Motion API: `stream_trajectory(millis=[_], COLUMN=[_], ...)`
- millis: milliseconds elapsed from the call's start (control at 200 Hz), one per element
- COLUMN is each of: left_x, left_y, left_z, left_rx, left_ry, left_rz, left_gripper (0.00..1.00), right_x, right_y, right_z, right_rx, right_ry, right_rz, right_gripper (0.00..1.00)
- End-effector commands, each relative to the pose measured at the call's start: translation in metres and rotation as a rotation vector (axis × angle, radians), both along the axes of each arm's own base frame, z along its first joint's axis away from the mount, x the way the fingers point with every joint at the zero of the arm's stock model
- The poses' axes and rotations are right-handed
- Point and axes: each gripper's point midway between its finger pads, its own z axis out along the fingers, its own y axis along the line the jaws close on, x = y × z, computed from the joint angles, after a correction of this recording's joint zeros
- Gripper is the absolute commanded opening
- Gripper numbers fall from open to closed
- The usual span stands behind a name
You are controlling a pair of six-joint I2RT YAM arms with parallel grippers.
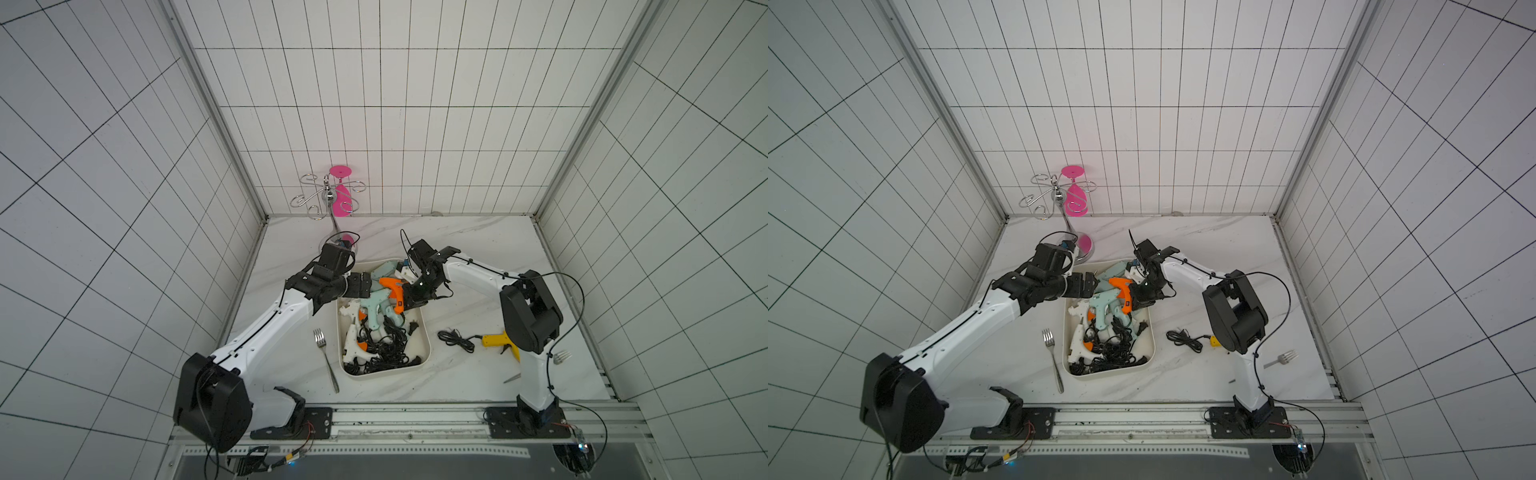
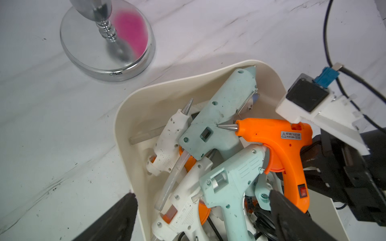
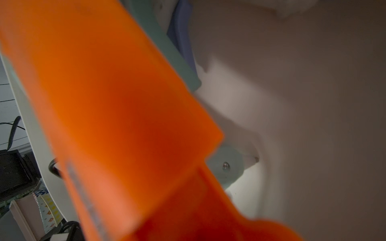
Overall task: Put the hot melt glue gun into the storage box
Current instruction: Place the hot melt adhesive gun in the storage box, then adjust the hot melt adhesive gun in the storage box.
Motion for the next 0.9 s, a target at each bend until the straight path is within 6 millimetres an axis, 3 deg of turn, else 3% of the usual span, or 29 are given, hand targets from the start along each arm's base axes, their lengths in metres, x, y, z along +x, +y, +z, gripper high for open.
stream_trajectory(millis=[0,230,360,470,704,894], left_x=[0.016,0.044,0.052,0.053,0.047,0.037], left_y=[-0.013,-0.030,-0.041,-0.039,-0.024,-0.008], left_z=[0.012,0.004,-0.004,-0.008,0.003,0.006], left_rx=[-0.002,0.007,-0.008,0.004,0.039,0.081], left_ry=[-0.032,-0.018,0.024,0.030,-0.007,-0.020], left_rz=[-0.038,-0.063,-0.079,-0.065,-0.025,0.011], left_gripper=[0.98,0.98,0.98,0.98,0.99,0.99], right_x=[0.001,-0.015,-0.010,0.005,0.039,0.033], right_y=[-0.002,-0.047,-0.063,-0.052,-0.023,0.006], right_z=[0.018,0.068,0.078,0.071,0.040,0.021], right_rx=[-0.012,-0.135,-0.154,-0.157,-0.283,-0.274], right_ry=[-0.079,-0.156,-0.174,-0.196,-0.297,-0.296], right_rz=[0.051,0.118,0.118,0.101,0.121,0.190], right_gripper=[0.10,0.11,0.10,0.09,0.07,0.07])
